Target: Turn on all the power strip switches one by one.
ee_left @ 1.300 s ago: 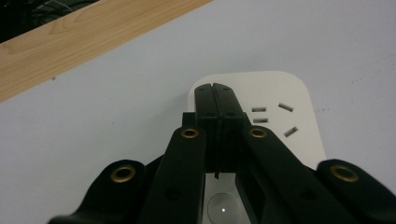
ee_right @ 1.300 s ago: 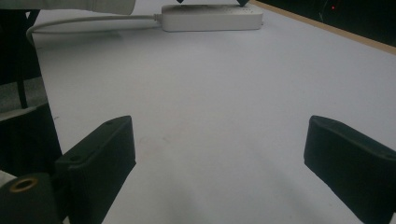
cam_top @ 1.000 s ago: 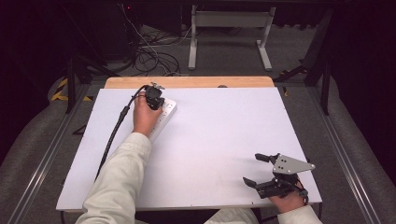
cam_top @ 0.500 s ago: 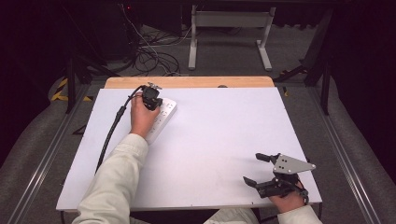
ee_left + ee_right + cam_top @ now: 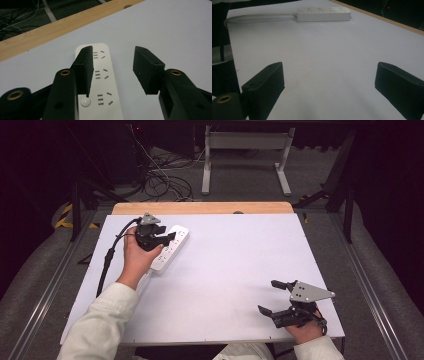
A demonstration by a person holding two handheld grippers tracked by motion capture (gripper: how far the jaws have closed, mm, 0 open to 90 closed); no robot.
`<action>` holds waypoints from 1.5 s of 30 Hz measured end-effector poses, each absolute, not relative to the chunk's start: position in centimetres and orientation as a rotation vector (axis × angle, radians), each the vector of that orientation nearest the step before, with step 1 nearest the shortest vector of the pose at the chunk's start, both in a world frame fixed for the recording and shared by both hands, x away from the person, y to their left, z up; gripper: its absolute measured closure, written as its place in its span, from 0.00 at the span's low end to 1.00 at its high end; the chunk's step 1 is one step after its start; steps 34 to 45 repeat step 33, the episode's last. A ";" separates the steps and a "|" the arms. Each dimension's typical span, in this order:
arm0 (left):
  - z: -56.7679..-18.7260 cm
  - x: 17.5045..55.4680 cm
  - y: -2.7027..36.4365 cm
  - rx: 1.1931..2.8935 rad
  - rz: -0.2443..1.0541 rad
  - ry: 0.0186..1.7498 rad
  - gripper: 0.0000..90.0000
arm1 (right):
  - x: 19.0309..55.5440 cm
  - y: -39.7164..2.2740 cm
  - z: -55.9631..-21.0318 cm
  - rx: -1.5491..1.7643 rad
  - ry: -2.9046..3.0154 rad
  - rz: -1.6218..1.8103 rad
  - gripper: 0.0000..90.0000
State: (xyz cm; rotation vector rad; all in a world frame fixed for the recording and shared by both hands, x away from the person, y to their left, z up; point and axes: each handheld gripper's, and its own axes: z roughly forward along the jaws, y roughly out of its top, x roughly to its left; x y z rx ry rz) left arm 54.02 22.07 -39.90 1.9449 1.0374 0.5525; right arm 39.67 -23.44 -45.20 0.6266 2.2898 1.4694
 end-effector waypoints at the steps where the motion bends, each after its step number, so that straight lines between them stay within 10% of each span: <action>1: -39.7 53.4 22.3 1.931 0.546 1.029 0.55 | 39.7 -23.5 -45.2 0.628 2.286 1.470 0.10; 22: -41.5 42.0 25.2 1.851 0.521 0.879 0.28 | 40.1 -24.0 -45.2 0.670 2.269 1.484 0.10; 45: -45.0 37.6 27.3 1.759 0.544 0.885 0.28 | 40.2 -23.8 -45.3 0.678 2.278 1.478 0.10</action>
